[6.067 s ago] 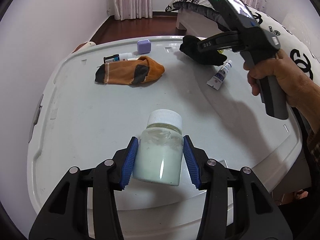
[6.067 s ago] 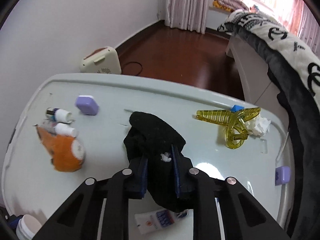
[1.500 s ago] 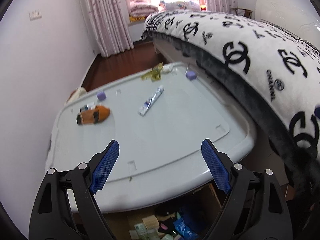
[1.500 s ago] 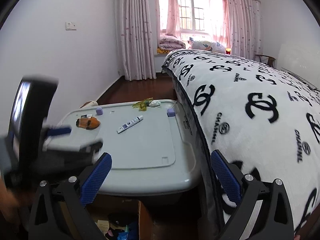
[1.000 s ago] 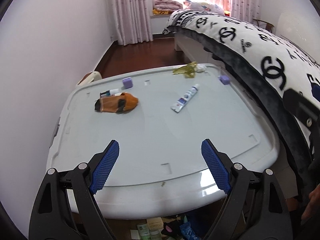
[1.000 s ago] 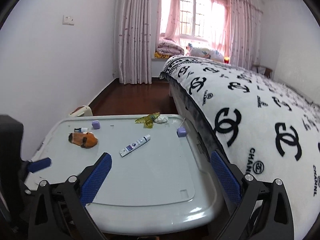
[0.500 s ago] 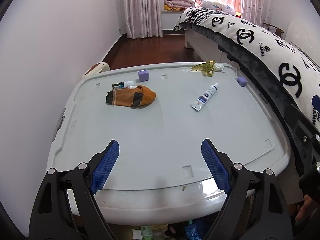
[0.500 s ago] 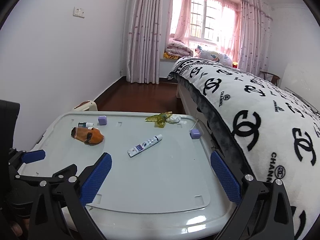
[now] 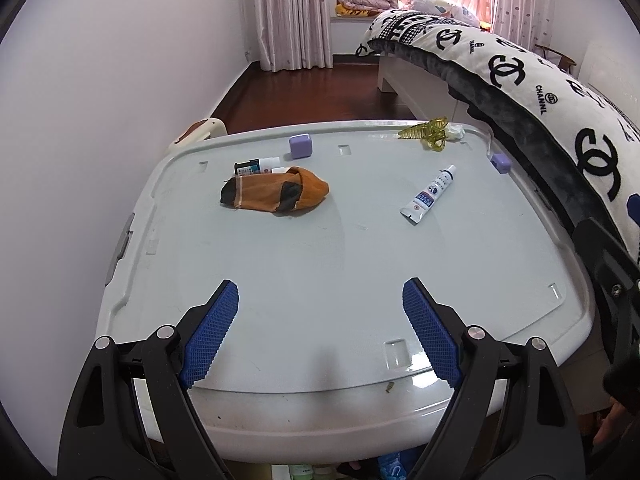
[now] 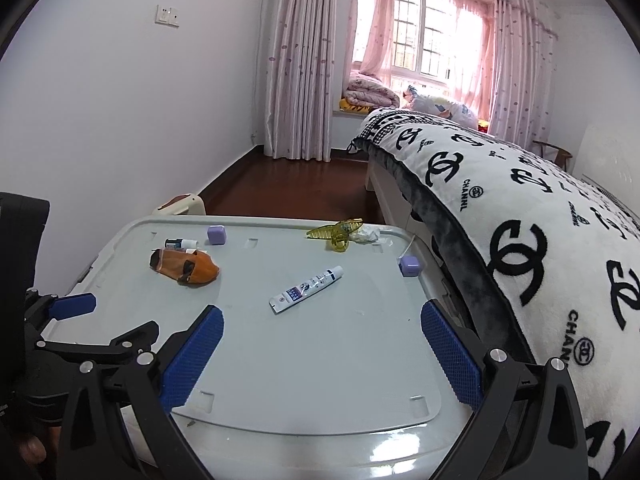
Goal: Collect trash
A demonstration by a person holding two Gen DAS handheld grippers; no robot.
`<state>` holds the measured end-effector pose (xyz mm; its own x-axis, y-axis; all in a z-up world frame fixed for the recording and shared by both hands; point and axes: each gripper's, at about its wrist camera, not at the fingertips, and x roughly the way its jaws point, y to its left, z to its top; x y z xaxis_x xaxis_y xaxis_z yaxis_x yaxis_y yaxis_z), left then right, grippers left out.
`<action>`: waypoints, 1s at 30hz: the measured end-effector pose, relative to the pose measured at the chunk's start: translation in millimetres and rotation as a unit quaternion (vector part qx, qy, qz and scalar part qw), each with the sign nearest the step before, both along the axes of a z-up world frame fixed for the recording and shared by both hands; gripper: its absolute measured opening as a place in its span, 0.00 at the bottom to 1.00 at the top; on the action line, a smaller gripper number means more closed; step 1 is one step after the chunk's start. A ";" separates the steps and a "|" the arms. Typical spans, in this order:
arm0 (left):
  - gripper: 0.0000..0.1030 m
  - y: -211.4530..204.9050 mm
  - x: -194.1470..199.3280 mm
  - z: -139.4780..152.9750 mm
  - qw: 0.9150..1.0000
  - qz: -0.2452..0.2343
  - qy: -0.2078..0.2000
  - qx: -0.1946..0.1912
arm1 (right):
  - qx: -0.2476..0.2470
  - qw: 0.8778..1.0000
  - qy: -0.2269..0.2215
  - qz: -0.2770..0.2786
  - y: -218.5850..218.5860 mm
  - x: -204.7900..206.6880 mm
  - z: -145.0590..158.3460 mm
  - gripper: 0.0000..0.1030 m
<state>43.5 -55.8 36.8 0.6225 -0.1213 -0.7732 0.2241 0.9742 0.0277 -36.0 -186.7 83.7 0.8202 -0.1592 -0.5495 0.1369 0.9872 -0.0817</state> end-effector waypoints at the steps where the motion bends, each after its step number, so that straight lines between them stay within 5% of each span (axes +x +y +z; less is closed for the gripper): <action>1: 0.80 0.4 0.5 -0.5 1.000 0.001 0.000 0.000 | 0.000 1.000 0.000 -0.001 -0.3 0.1 -0.3 0.95; 12: 0.80 -1.8 3.5 0.7 1.000 0.003 -0.010 0.008 | -0.013 1.000 -0.011 -0.002 -0.4 2.0 -3.4 0.95; 14: 0.89 -2.9 3.5 2.1 1.000 0.002 -0.016 0.011 | -0.016 1.000 -0.014 -0.003 -0.8 1.9 -3.7 0.95; 30: 0.89 0.6 3.8 3.8 1.000 0.002 -0.027 0.009 | -0.034 0.999 -0.024 -0.002 -2.0 0.9 -6.8 0.95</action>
